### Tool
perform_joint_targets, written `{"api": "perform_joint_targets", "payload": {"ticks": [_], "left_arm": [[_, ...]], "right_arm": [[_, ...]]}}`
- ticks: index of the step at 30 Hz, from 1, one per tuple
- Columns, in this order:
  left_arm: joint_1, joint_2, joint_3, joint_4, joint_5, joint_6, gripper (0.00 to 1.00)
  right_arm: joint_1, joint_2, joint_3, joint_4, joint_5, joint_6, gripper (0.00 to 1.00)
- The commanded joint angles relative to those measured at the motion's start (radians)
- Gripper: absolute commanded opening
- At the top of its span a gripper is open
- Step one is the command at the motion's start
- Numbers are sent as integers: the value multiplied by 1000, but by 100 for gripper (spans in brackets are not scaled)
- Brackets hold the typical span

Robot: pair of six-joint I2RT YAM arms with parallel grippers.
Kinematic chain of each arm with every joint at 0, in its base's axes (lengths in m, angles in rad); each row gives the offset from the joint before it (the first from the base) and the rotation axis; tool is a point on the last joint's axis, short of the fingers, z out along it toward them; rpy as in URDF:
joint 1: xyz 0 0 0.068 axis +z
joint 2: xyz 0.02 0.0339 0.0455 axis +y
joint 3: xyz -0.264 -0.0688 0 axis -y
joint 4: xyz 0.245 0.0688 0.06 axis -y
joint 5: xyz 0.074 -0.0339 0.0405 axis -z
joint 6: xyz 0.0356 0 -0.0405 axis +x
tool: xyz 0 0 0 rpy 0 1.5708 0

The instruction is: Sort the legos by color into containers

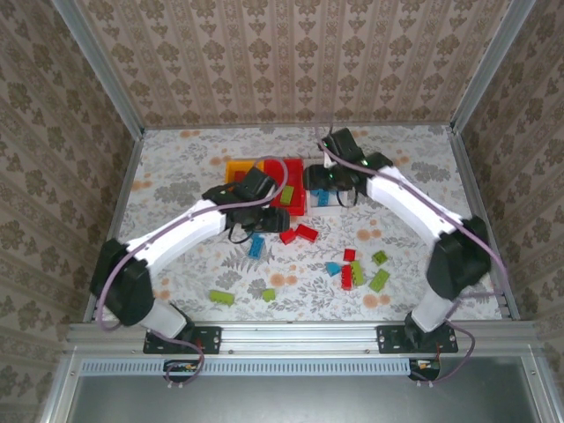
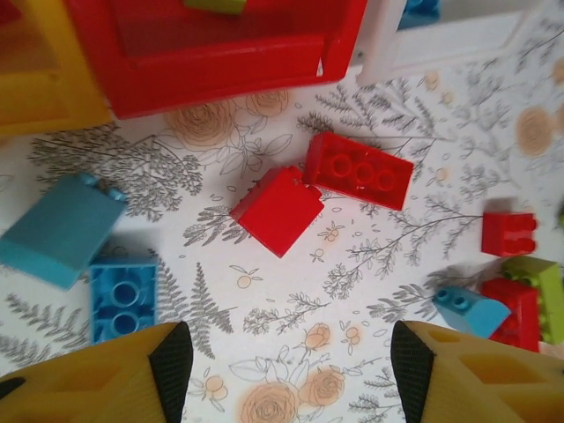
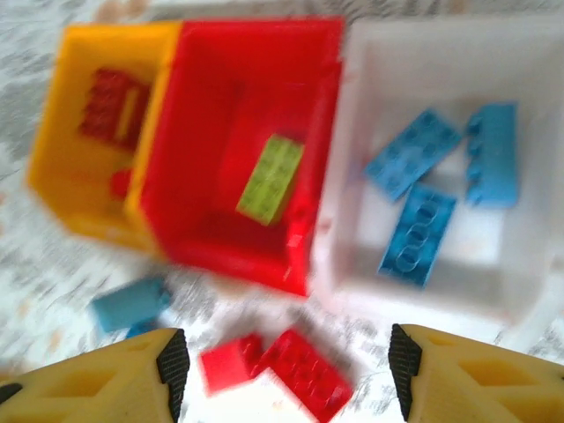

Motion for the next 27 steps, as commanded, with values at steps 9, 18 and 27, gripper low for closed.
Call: {"api": "perform_joint_targets", "payload": {"ticks": [9,18,27], "left_arm": [[-35,240,185,-161,-59,570,69],[-49,367,243,-139,-34,644,77],[-50,438,259,-107,-66,622,65]], "right_arm": [[-15,-455,-547,303,-339,144,80],[-37,-641,-621,159,-291,175,82],[-40,-628,-601,159,-285,182,81]]}}
